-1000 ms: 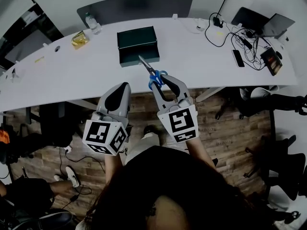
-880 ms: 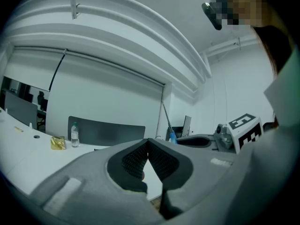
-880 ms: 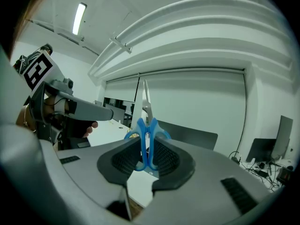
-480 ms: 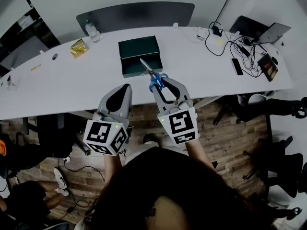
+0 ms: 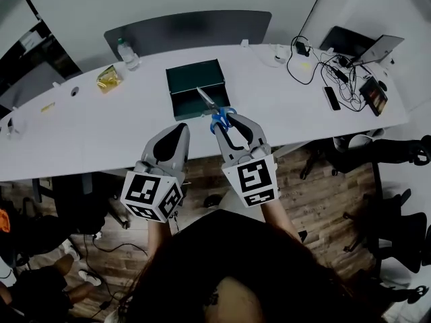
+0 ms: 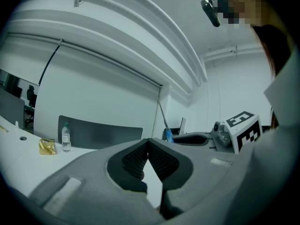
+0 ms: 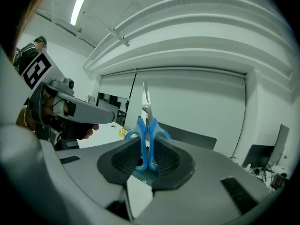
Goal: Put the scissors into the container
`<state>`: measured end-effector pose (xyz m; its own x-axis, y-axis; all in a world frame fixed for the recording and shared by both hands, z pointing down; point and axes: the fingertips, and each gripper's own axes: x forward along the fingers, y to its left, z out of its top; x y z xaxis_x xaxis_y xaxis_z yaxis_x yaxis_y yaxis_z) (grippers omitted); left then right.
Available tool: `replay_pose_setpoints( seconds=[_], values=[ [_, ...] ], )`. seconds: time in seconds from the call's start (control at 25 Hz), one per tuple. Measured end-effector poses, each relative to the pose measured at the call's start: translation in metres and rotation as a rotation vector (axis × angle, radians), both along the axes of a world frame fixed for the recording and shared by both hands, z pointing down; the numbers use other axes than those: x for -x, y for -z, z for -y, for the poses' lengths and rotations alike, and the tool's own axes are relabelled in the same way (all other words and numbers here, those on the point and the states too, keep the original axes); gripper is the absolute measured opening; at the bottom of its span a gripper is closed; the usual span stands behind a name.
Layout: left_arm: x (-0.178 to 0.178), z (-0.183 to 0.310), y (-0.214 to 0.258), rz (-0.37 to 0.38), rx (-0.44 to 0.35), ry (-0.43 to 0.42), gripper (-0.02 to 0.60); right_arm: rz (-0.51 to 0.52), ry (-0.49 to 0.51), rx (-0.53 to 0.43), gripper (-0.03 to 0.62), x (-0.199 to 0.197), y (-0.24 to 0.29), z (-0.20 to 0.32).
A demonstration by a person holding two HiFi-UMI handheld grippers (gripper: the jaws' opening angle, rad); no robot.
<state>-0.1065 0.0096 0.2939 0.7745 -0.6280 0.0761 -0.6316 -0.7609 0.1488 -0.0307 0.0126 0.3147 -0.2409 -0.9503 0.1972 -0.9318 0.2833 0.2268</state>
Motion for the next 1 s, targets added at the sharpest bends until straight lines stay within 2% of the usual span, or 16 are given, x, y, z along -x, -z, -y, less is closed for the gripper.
replay_pose_setpoints(
  seconds=[0.36,1.0],
  values=[
    [-0.013,0.014,-0.007,0.008,0.024,-0.028,0.011,-0.011,-0.004,0.030,0.091,-0.007,-0.008,0.018],
    [-0.038,0.086,-0.011,0.026,0.034,0.018,0.011,-0.004,0.029,0.058,0.091,-0.038,-0.023,0.086]
  ],
)
